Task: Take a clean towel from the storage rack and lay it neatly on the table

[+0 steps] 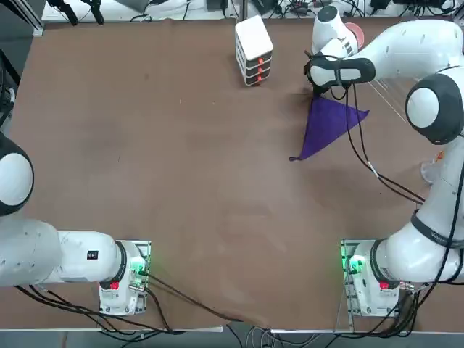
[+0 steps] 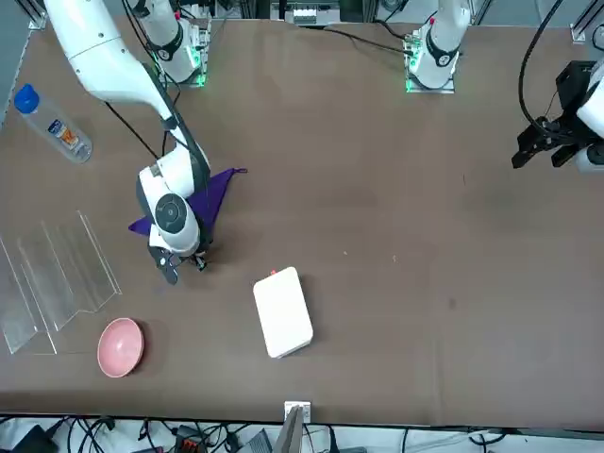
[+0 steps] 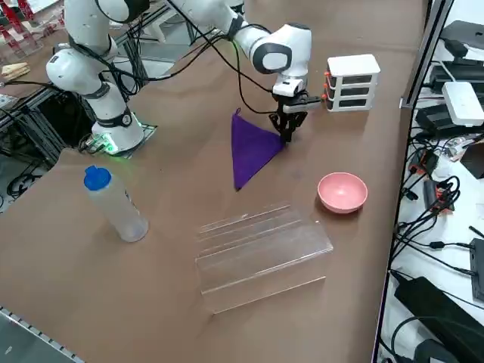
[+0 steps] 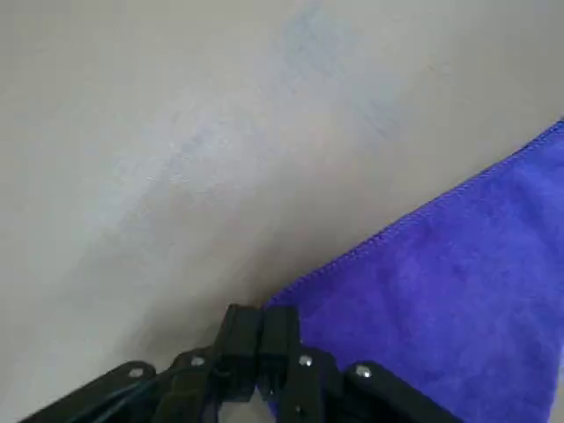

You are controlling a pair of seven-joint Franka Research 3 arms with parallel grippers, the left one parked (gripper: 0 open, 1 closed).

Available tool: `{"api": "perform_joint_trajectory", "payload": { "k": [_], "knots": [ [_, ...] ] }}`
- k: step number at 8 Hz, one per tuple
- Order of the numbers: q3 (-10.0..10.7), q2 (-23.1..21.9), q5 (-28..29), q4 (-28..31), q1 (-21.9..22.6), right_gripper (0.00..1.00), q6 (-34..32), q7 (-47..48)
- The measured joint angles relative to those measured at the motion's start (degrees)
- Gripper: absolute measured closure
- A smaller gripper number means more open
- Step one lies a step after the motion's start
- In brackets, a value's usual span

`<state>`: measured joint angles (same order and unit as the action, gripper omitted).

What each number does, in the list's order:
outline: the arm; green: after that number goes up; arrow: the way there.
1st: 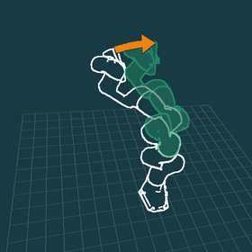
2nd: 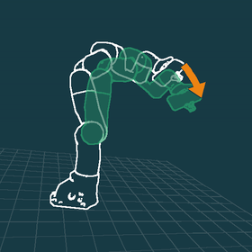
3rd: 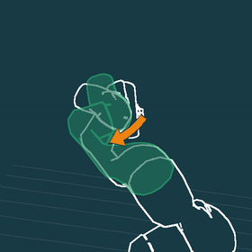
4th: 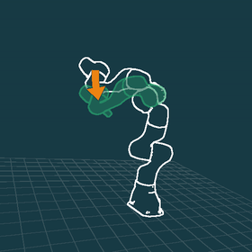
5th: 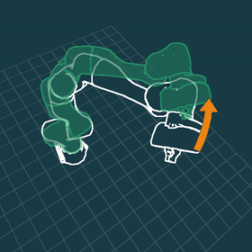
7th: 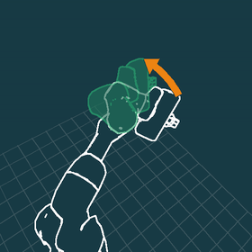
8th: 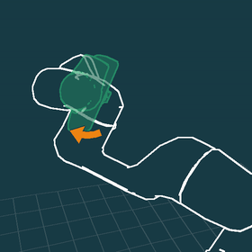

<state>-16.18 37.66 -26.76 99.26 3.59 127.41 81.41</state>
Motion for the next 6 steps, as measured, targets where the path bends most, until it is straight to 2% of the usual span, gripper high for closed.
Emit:
{"api": "perform_joint_trajectory", "payload": {
  "k": [4, 6],
  "knots": [
    [-0.03, -0.6, 0.0, -0.28, 0.0, 0.98, -0.44, -0.17],
    [-0.05, -1.18, 0.0, -0.29, -0.01, 0.98, -3.02, -1.45]
  ]
}}
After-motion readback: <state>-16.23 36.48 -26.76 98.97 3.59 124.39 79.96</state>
